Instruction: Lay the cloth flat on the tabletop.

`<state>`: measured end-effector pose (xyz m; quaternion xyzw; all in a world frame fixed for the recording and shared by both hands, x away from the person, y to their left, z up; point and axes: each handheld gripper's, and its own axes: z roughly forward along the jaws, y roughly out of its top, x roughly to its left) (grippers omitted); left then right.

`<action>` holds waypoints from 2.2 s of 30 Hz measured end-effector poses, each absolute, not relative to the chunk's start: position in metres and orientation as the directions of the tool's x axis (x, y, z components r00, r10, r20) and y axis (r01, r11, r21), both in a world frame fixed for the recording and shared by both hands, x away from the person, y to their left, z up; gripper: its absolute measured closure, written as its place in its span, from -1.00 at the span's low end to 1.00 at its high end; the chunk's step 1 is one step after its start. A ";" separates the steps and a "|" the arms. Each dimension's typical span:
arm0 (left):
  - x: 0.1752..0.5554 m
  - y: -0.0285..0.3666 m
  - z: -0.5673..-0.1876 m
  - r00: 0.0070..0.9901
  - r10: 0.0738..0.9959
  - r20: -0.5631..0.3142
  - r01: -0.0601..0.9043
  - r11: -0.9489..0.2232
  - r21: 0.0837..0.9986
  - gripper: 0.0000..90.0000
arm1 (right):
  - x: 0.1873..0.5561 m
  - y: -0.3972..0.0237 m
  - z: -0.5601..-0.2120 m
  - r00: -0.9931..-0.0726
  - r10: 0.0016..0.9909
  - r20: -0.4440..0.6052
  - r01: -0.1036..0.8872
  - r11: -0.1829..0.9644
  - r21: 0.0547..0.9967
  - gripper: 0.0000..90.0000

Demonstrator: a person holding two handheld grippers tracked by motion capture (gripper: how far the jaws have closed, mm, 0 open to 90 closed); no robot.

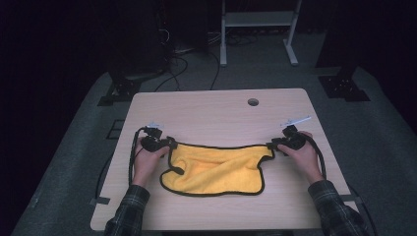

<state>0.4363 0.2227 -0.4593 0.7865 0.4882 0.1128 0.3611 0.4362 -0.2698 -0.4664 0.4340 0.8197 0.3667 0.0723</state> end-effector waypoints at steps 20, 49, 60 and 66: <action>0.435 0.219 -0.460 0.538 0.831 -0.141 0.627 -0.283 0.726 0.93 | 0.431 -0.262 -0.467 -0.665 0.738 0.114 0.591 0.427 0.685 0.86; 0.379 0.225 -0.334 0.644 0.753 -0.140 0.325 -0.103 0.940 0.94 | 0.392 -0.282 -0.325 -0.699 0.716 0.009 0.311 0.292 0.904 0.87; 0.336 0.235 -0.305 0.677 0.725 -0.122 0.262 -0.084 0.961 0.94 | 0.344 -0.289 -0.294 -0.728 0.684 -0.046 0.208 0.285 0.936 0.88; 0.307 0.238 -0.288 0.699 0.709 -0.092 0.216 -0.088 0.972 0.94 | 0.312 -0.298 -0.276 -0.730 0.680 -0.068 0.161 0.268 0.950 0.88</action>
